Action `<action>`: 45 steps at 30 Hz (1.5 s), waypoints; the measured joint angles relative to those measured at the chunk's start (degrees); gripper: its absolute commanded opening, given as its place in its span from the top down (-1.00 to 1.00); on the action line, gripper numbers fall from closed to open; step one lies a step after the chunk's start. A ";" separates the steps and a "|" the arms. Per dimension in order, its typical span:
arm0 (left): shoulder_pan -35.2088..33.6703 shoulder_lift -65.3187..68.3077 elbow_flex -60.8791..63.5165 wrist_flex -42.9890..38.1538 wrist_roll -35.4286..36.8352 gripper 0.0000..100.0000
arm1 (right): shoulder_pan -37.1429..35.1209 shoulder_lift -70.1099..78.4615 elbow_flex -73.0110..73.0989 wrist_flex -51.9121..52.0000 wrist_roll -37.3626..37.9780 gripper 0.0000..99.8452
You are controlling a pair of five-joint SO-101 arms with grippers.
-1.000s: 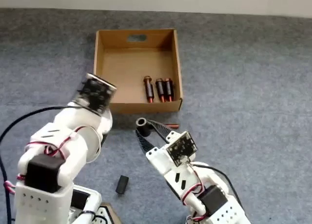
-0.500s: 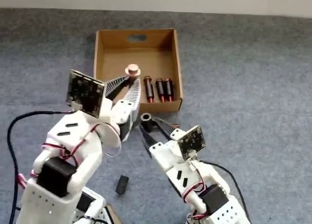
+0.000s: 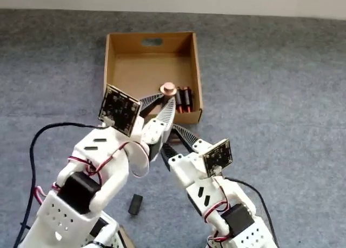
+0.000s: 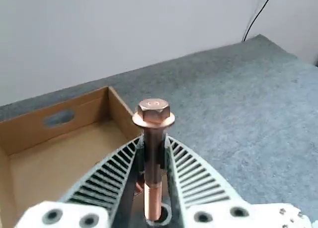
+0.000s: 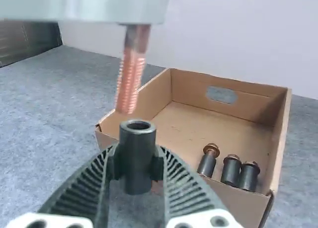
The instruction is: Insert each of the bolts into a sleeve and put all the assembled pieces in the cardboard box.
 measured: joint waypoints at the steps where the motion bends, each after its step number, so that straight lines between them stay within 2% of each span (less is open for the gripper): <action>1: 0.26 0.09 0.62 -1.58 0.00 0.98 | 0.00 0.00 0.00 0.00 0.00 0.99; 4: 0.26 0.09 2.73 -5.10 0.09 0.98 | 0.00 0.00 0.00 0.00 0.00 0.99; 10: 0.09 0.00 6.59 -6.59 0.18 0.98 | 0.00 0.09 0.00 0.00 0.00 0.99; 23: 0.18 -8.53 9.41 -6.51 0.53 0.98 | 0.00 0.09 0.00 0.00 0.00 0.99; 28: 0.44 -8.79 14.24 -6.51 0.62 0.98 | 0.00 0.18 0.00 0.00 0.00 0.99; 39: 0.44 -8.88 14.59 -7.03 0.62 0.98 | 0.00 0.09 0.00 0.09 0.00 0.99; 45: 0.44 -8.97 14.51 -4.40 0.70 0.98 | 1.67 0.18 0.00 0.09 -0.53 0.99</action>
